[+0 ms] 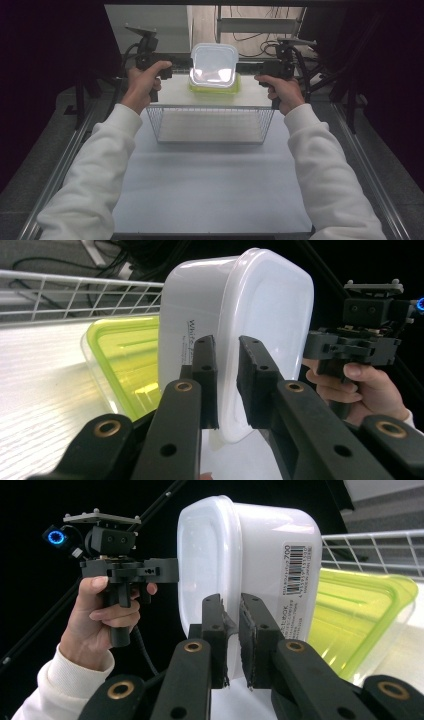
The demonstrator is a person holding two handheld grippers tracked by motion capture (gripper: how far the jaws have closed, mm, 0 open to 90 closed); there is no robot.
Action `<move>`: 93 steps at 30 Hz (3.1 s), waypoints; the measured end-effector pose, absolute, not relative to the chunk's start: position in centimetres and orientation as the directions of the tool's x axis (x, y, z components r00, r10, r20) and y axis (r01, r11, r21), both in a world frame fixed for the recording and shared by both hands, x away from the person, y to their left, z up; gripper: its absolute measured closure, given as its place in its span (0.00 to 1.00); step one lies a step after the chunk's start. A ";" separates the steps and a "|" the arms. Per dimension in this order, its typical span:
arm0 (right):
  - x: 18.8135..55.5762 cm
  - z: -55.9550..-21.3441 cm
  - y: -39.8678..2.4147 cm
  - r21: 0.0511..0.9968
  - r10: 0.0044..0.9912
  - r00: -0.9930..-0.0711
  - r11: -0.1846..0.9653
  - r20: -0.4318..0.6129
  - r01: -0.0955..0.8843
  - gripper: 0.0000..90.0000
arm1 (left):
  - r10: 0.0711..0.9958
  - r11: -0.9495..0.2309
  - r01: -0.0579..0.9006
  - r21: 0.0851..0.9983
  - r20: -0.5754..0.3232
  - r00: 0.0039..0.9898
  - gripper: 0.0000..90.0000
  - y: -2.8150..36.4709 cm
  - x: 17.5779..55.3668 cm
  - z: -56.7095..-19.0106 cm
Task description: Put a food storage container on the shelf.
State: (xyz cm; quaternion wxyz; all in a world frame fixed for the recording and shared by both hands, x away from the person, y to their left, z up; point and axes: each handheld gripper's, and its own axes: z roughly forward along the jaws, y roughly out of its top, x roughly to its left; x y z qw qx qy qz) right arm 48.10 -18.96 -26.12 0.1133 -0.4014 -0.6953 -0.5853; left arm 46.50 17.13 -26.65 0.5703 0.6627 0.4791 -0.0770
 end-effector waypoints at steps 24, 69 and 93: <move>52.0 -28.4 -19.8 0.484 0.370 -0.398 -0.177 0.840 0.857 0.83 | 0.454 0.208 0.831 0.516 -0.804 0.385 0.87 17.0 51.4 -28.1; 50.4 -26.8 -20.4 0.662 0.523 -0.508 -0.154 0.685 0.734 0.49 | 0.539 0.178 0.702 0.689 -0.665 0.517 0.55 18.0 47.0 -27.1; 35.5 -31.2 -23.1 0.840 0.600 -0.725 0.155 0.338 0.520 0.36 | 0.641 0.026 0.600 0.799 -0.474 0.603 0.40 20.8 32.3 -34.5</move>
